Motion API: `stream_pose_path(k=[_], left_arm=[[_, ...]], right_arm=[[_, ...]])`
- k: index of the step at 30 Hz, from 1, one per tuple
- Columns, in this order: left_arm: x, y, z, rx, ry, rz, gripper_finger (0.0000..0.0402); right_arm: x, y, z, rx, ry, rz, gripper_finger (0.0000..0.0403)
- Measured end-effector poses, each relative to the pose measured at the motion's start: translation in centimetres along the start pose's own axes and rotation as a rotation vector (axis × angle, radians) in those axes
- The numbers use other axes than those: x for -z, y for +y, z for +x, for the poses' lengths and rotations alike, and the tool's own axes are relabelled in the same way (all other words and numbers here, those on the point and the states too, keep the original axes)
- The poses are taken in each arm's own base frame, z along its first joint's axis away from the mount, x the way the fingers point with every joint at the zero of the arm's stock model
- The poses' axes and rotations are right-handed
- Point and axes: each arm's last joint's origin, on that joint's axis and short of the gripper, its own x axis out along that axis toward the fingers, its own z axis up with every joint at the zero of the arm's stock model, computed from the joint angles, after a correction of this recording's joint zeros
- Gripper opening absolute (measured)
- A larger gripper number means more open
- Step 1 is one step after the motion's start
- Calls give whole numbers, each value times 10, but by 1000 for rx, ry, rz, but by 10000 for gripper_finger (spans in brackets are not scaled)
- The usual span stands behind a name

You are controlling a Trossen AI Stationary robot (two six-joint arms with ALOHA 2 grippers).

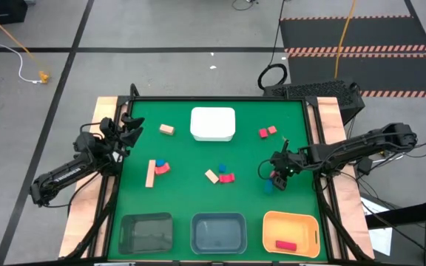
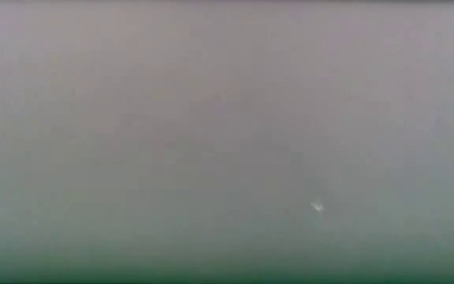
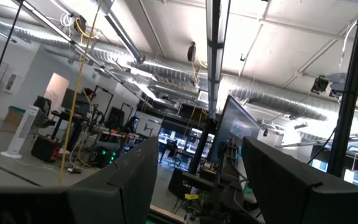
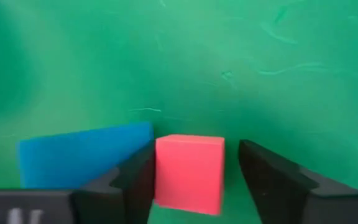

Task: Sort & place blocks by color
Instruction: Put the bottom right orange block into the white bin

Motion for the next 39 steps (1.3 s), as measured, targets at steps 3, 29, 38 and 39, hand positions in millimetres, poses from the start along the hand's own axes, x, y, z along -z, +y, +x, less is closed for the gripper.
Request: stream_pose_path(k=[3,29,38,39], left_arm=[[0,0,0,0,0,0,232],[-2,0,0,-17,-31,-72,232],[-8,-3,0,6,-97,-143,232],[-9,-3,-1,3,-110,-141,232]], right_arm=[[0,0,0,4,-7,-1,151],[-12,12,-31,-285,-222,176,116],[-20,18,-36,-368,-303,221,116],[-21,18,-36,-373,-305,232,116]])
